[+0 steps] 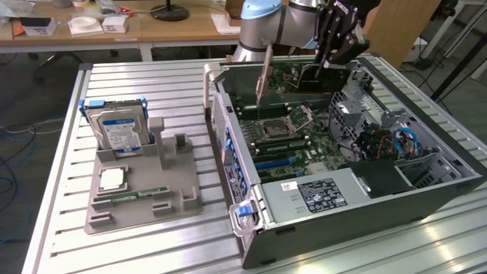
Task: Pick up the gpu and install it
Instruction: 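Insert the gpu into the slot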
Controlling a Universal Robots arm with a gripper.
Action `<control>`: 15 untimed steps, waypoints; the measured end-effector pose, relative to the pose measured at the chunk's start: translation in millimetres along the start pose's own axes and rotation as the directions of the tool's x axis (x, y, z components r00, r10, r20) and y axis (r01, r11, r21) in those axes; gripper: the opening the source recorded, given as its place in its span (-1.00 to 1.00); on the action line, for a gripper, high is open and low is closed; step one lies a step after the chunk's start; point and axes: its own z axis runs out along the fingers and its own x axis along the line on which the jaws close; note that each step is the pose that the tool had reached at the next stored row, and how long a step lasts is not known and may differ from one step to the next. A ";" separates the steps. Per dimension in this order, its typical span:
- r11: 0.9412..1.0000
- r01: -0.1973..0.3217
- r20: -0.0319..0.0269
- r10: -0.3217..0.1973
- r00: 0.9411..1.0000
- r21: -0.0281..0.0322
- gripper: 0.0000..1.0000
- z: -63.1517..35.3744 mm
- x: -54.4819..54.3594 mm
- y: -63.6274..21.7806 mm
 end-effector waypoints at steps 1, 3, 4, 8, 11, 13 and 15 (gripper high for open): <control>1.000 0.003 0.000 -0.003 1.000 0.000 -0.47 0.0 0.0 0.0; 1.000 0.004 0.000 -0.004 1.000 0.000 -0.47 0.0 0.0 -0.1; 1.000 0.005 0.000 -0.005 1.000 0.000 -0.47 0.0 0.0 -0.1; 1.000 0.005 0.000 -0.005 1.000 0.000 -0.47 0.3 0.0 -0.2; 1.000 0.005 0.000 -0.005 1.000 0.000 -0.47 1.8 0.0 -0.3; 1.000 0.005 0.000 -0.005 1.000 0.001 -0.47 4.0 0.1 -0.4; 1.000 0.005 0.000 -0.005 1.000 0.001 -0.47 6.8 0.1 -0.5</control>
